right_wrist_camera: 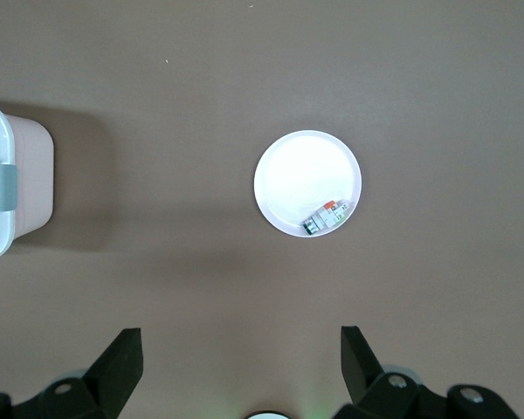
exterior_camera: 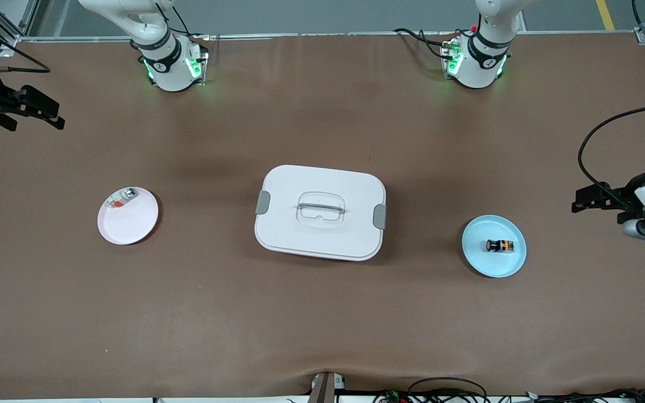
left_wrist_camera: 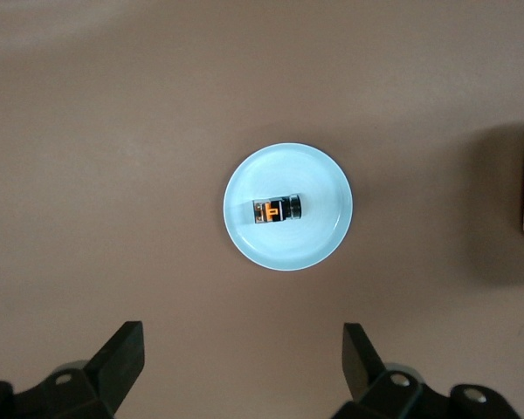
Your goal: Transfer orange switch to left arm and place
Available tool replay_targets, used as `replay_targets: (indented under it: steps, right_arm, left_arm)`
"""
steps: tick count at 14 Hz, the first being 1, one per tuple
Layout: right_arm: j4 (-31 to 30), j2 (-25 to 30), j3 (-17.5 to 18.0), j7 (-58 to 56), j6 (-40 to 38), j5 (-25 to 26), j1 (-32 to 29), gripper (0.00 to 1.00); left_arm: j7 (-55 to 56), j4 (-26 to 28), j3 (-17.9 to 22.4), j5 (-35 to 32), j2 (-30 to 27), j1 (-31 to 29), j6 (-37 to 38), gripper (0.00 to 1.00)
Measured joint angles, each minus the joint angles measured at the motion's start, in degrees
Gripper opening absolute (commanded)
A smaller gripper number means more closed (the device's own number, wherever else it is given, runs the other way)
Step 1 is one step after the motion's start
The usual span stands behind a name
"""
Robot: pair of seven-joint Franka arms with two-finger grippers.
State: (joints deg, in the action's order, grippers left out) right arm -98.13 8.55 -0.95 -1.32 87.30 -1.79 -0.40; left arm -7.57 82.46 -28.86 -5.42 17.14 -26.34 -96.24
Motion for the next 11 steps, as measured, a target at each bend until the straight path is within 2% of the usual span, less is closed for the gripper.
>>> replay_targets:
  steps: [3, 7, 11]
  right_arm:
    - [0.0, -0.03, -0.02, 0.02, 0.0, 0.0, -0.02, 1.0]
    - [0.01, -0.06, -0.06, 0.06, 0.0, 0.01, -0.07, 1.0]
    - [0.03, -0.06, -0.15, 0.08, 0.0, 0.02, -0.09, 1.0]
  left_arm:
    - [6.77, -0.01, -0.29, 0.0, -2.08, 0.18, 1.18, 1.0]
    - [7.42, 0.0, 1.23, 0.0, -4.79, 1.81, 2.03, 1.0]
    - [7.75, 0.0, 14.33, 2.77, -7.46, 14.1, 4.5, 1.0]
